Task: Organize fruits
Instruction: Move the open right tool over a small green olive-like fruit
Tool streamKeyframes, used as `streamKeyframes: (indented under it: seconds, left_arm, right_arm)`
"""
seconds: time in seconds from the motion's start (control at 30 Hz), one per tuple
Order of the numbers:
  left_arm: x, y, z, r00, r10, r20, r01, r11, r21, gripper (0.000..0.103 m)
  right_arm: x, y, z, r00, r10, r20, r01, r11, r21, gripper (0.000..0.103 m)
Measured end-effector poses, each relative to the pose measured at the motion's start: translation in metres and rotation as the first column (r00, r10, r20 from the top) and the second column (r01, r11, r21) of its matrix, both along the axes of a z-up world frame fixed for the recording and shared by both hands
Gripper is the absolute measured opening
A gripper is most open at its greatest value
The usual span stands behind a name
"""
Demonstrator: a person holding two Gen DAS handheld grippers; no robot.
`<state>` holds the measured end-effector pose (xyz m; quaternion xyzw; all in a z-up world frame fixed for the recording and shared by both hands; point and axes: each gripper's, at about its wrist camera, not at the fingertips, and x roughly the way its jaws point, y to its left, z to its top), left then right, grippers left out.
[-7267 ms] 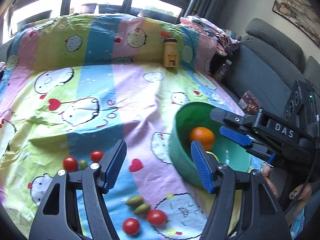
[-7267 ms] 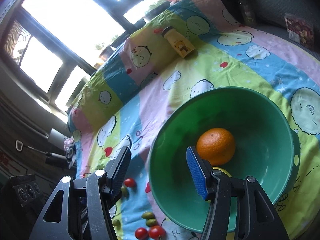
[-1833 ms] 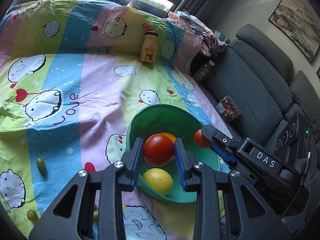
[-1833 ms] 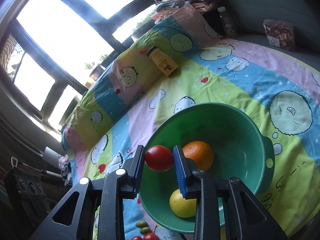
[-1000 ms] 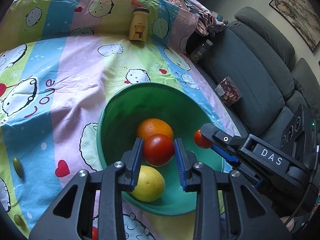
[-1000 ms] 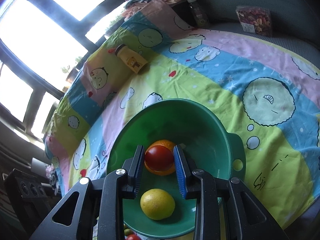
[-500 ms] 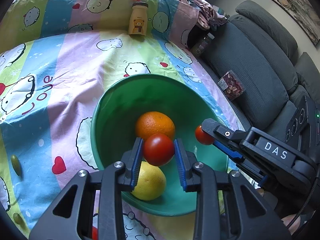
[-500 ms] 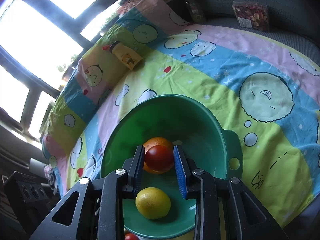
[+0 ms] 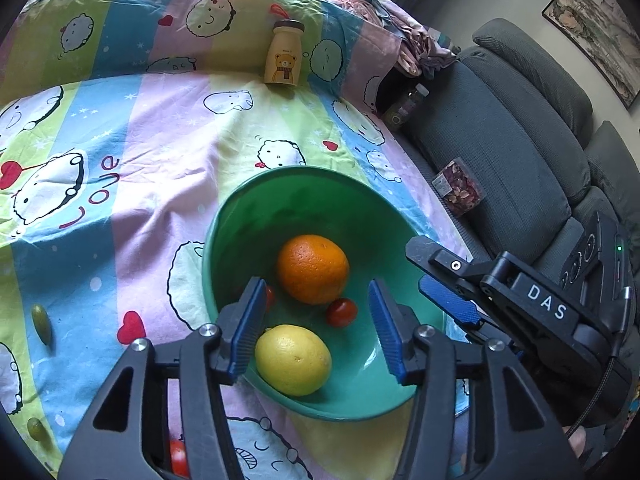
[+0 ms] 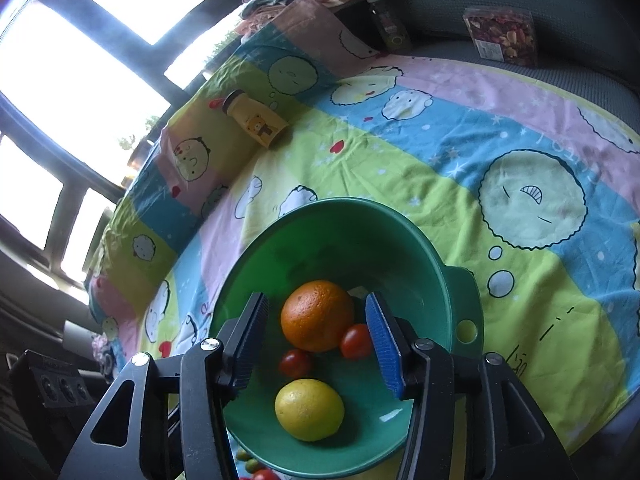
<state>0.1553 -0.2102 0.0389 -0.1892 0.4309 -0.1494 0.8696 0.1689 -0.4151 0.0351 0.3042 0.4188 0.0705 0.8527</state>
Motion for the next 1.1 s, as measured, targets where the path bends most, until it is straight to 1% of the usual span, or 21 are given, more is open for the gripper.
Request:
streamKeyframes:
  seconds: [0.13, 0.27, 0.37, 0.43, 0.53, 0.63, 0.73, 0.8, 0.87, 0.93, 1.03, 1.07, 1.1]
  left_arm:
    - [-0.011, 0.018, 0.009, 0.998, 0.055, 0.026, -0.055, 0.998, 0.006, 0.058]
    - [-0.021, 0.046, 0.017, 0.993, 0.118, 0.027, -0.118, 0.993, 0.006, 0.058]
    - [-0.03, 0.071, 0.023, 0.984, 0.177, 0.03, -0.178, 0.984, 0.023, 0.058]
    - [-0.038, 0.087, 0.025, 0.979, 0.199, 0.036, -0.2, 0.979, 0.04, 0.058]
    - [-0.05, 0.116, 0.022, 0.966, 0.259, 0.028, -0.26, 0.963, 0.073, 0.058]
    - [-0.06, 0.146, 0.013, 0.954, 0.3, 0.016, -0.3, 0.949, 0.093, 0.058]
    - [-0.069, 0.177, -0.002, 0.927, 0.375, -0.001, -0.374, 0.924, 0.079, 0.057]
    - [-0.07, 0.193, -0.011, 0.915, 0.403, -0.027, -0.4, 0.914, 0.066, 0.056]
    - [-0.068, 0.204, -0.02, 0.901, 0.429, -0.063, -0.424, 0.902, 0.078, 0.056]
    - [-0.068, 0.212, -0.027, 0.902, 0.425, -0.083, -0.421, 0.905, 0.06, 0.056]
    - [-0.076, 0.223, -0.037, 0.903, 0.408, -0.131, -0.408, 0.912, 0.031, 0.055]
    - [-0.079, 0.225, -0.04, 0.902, 0.405, -0.148, -0.406, 0.913, 0.028, 0.054]
    - [-0.082, 0.226, -0.042, 0.902, 0.4, -0.164, -0.399, 0.916, 0.036, 0.052]
  right_arm:
    - [-0.001, 0.006, 0.004, 1.0, 0.016, 0.02, -0.016, 1.0, -0.006, 0.055]
    - [-0.001, 0.019, 0.008, 0.998, 0.052, 0.038, -0.052, 0.999, -0.017, 0.055]
    - [-0.002, 0.031, 0.011, 0.995, 0.082, 0.054, -0.08, 0.996, -0.03, 0.055]
    - [-0.002, 0.042, 0.013, 0.992, 0.11, 0.061, -0.108, 0.993, -0.044, 0.055]
    - [-0.004, 0.061, 0.015, 0.985, 0.155, 0.07, -0.15, 0.986, -0.073, 0.055]
    - [-0.007, 0.08, 0.019, 0.975, 0.203, 0.085, -0.194, 0.975, -0.107, 0.055]
    - [-0.011, 0.102, 0.021, 0.96, 0.261, 0.098, -0.248, 0.96, -0.131, 0.055]
    - [-0.012, 0.116, 0.02, 0.948, 0.305, 0.096, -0.29, 0.947, -0.141, 0.055]
    - [-0.013, 0.131, 0.018, 0.933, 0.348, 0.089, -0.333, 0.931, -0.149, 0.055]
    - [-0.011, 0.144, 0.013, 0.914, 0.397, 0.079, -0.385, 0.913, -0.134, 0.055]
    - [-0.008, 0.159, 0.001, 0.877, 0.477, 0.047, -0.476, 0.879, -0.041, 0.055]
    - [-0.008, 0.164, -0.002, 0.87, 0.492, 0.033, -0.491, 0.871, -0.032, 0.055]
    - [-0.009, 0.169, -0.005, 0.864, 0.503, 0.02, -0.502, 0.864, -0.043, 0.055]
